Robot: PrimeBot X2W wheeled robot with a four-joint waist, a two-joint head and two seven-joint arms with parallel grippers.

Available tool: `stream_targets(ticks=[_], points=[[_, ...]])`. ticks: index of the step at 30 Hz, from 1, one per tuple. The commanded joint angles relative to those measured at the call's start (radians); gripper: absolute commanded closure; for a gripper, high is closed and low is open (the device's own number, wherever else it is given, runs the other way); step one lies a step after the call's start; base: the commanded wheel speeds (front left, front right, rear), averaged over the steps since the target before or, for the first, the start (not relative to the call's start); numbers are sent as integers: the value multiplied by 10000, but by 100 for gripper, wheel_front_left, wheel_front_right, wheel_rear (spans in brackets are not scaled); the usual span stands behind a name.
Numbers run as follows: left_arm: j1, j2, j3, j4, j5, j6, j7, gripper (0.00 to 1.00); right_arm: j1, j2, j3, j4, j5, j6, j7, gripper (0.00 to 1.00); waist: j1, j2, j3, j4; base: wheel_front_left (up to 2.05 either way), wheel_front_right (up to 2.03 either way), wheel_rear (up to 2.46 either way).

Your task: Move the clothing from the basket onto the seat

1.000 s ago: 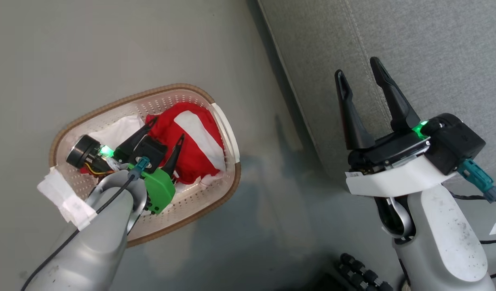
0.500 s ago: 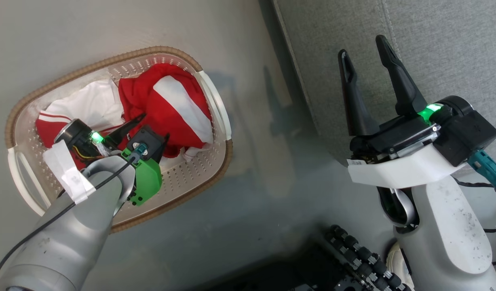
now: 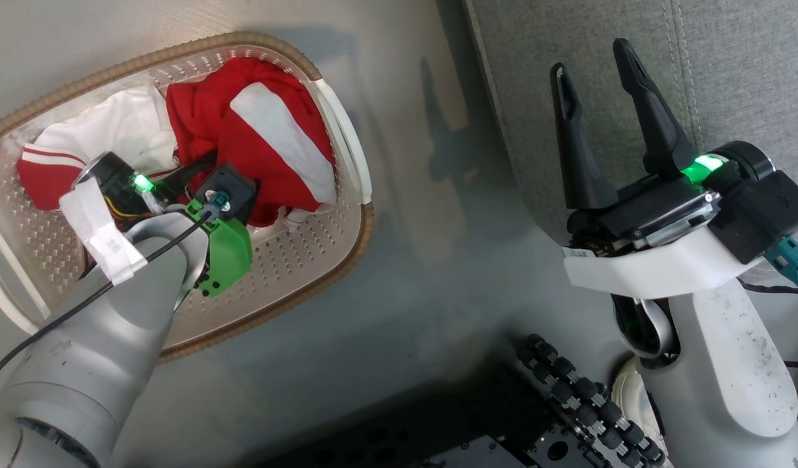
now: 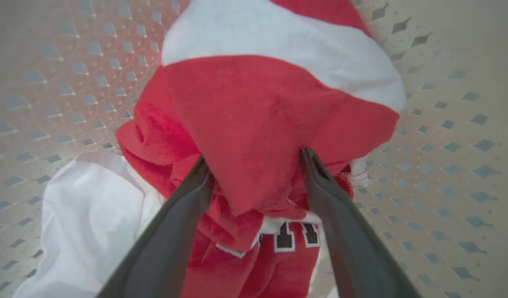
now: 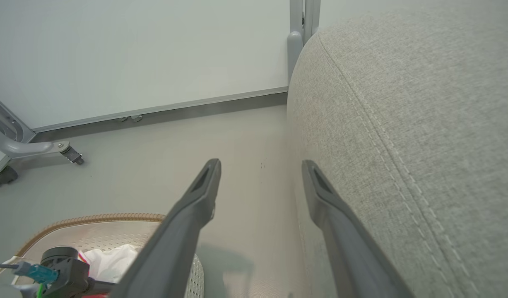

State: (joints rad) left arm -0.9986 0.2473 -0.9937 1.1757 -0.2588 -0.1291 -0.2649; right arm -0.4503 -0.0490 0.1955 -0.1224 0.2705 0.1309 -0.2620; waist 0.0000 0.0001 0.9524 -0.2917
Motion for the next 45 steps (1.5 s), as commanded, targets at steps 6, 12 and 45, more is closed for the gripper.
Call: stream_targets(ticks=[6, 12, 45], points=[[-633, -106, -773, 7, -694, -19, 8, 0, -137, -24, -76, -47, -30, -3, -46, 0, 0, -1, 415, 73, 0, 0, 0], [-949, -170, -1400, 198, -1242, -20, 99, 100, -149, -24, -78, -85, -45, -3, -46, 0, 0, -1, 524, 131, 0, 0, 0], [1183, -532, 613, -3222, -1445, 193, -12, 100, 534, -30, -273, 1011, -871, -3, -46, 0, 0, -1, -2965, 1693, 0, 0, 0]])
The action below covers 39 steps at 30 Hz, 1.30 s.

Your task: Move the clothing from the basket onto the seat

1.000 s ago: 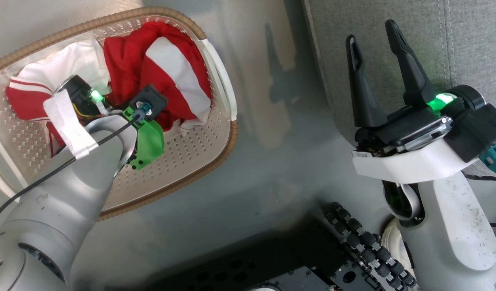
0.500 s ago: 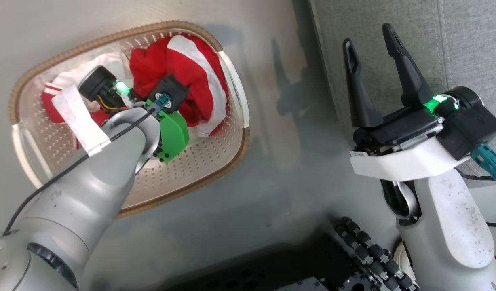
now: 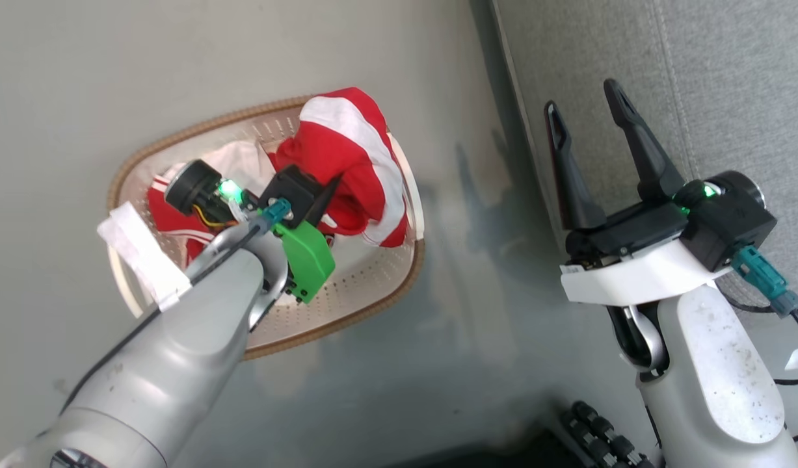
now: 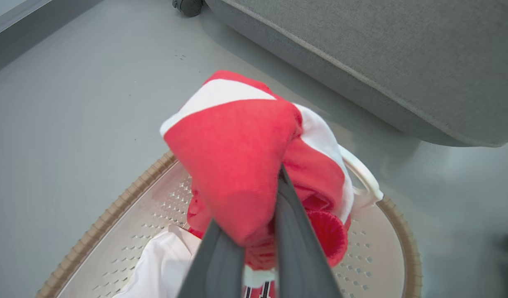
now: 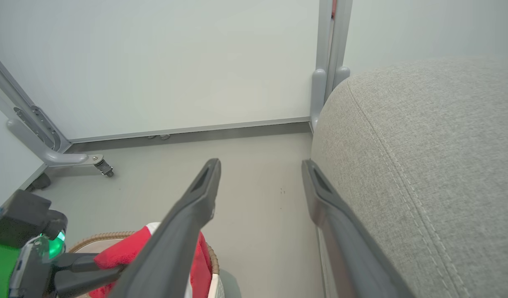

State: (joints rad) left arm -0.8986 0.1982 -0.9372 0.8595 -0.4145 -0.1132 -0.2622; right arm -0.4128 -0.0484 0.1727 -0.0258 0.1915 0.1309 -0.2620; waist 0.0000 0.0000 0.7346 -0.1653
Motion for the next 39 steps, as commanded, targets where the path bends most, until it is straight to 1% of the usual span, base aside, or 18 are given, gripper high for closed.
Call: stream_targets(ticks=[1, 14, 22, 31, 39], points=[[311, -42, 199, -196, 166, 34, -39, 100, 212, -36, -37, 81, -87, -3, -46, 0, 0, 0, -919, 470, 0, 0, 0], [2294, -344, 2420, -2104, 962, -47, -40, 100, 1216, -37, -195, 648, -290, -3, -46, 0, 0, 0, -3191, 1085, 0, 0, 0], [3161, -541, 3660, -3347, 1421, -101, -40, 100, 1808, -36, -194, 824, -315, -3, -46, 0, 0, 0, -4228, 1288, 0, 0, 0], [3535, -740, 4322, -4516, 1661, -169, -39, 100, 2256, -36, -174, 935, -196, -3, -46, 0, 0, 0, -5055, 1414, 0, 0, 0], [3336, -750, 4223, -5435, 1615, -186, -39, 100, 2663, -36, -184, 1022, -132, -3, -46, 0, 0, 0, -5615, 1497, 0, 0, 0]])
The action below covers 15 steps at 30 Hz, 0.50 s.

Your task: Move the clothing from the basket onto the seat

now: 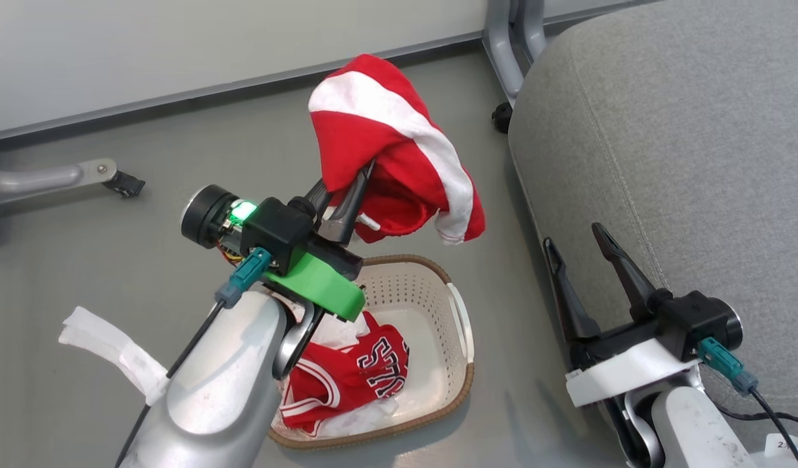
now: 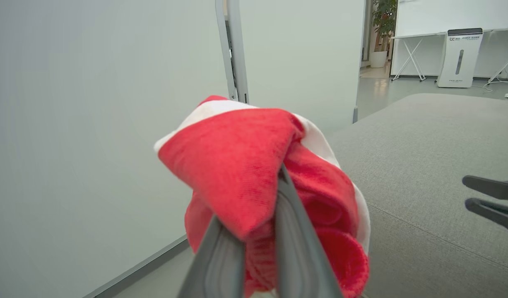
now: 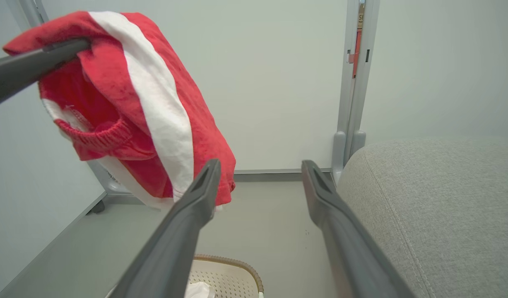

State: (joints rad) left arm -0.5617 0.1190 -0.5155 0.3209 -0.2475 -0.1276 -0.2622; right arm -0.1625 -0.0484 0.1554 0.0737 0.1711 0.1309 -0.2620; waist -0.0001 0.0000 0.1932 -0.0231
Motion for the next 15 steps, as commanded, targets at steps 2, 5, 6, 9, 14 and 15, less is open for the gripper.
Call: stream_targets(ticks=[2, 5, 6, 9, 14, 15], points=[[-76, 77, -35, -212, -78, -42, -39, 100, 234, -36, -7, 32, 64, -3, -46, 0, 1, 0, -332, 84, 0, 0, 0], [-64, 134, -132, -450, -103, -43, -41, 100, 394, -36, 2, 20, 100, -3, -46, 0, 1, 0, -545, 89, 0, 0, 0], [-31, 140, -148, -481, -107, -43, -41, 100, 420, -36, 1, 8, 104, -3, -46, 0, 1, 0, -584, 90, 0, 0, 0], [71, 177, -197, -557, -151, -44, -41, 100, 529, -36, 15, -28, 118, -3, -46, 0, 1, 0, -689, 87, 0, 0, 0], [224, 212, -260, -653, -194, -45, -39, 100, 518, -36, 75, -154, 116, -3, -46, 0, 1, 0, -774, 105, 0, 0, 0], [249, 216, -268, -665, -198, -45, -39, 100, 501, -36, 101, -181, 96, -3, -46, 0, 1, 0, -779, 115, 0, 0, 0]])
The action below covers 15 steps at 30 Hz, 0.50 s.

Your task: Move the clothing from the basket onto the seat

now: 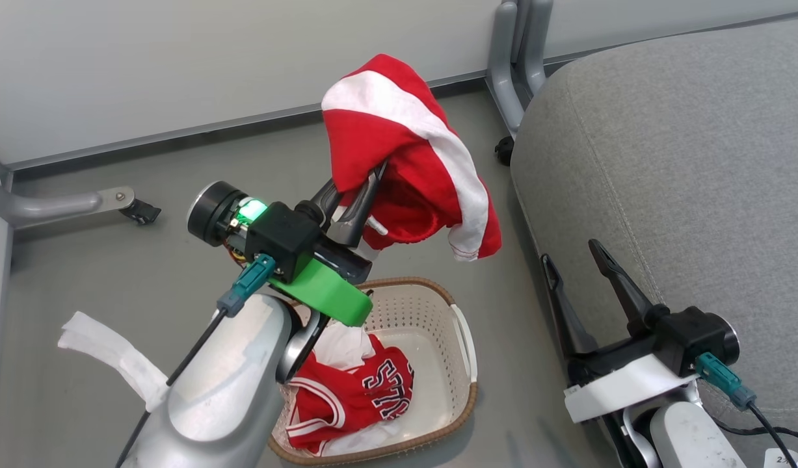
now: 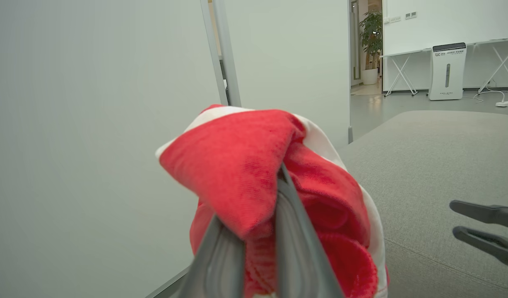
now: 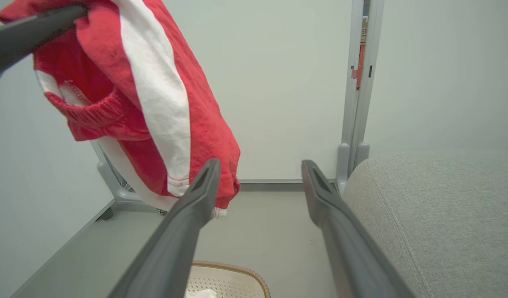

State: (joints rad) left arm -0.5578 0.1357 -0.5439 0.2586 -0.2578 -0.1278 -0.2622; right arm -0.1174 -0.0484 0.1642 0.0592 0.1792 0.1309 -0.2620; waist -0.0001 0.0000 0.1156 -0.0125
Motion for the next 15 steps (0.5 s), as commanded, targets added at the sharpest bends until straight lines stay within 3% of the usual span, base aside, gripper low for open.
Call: stream_targets(ticks=[1, 15], points=[[220, 49, 9, -51, -96, -43, -39, 100, 21, -36, 41, -69, -10, -3, -46, 0, 1, 0, -4, 17, 0, 0, 0], [209, -55, -209, -14, -41, -44, -39, 100, -1383, -36, 1385, -154, -703, -3, -46, 0, 1, 0, 128, 227, 0, 0, 0]])
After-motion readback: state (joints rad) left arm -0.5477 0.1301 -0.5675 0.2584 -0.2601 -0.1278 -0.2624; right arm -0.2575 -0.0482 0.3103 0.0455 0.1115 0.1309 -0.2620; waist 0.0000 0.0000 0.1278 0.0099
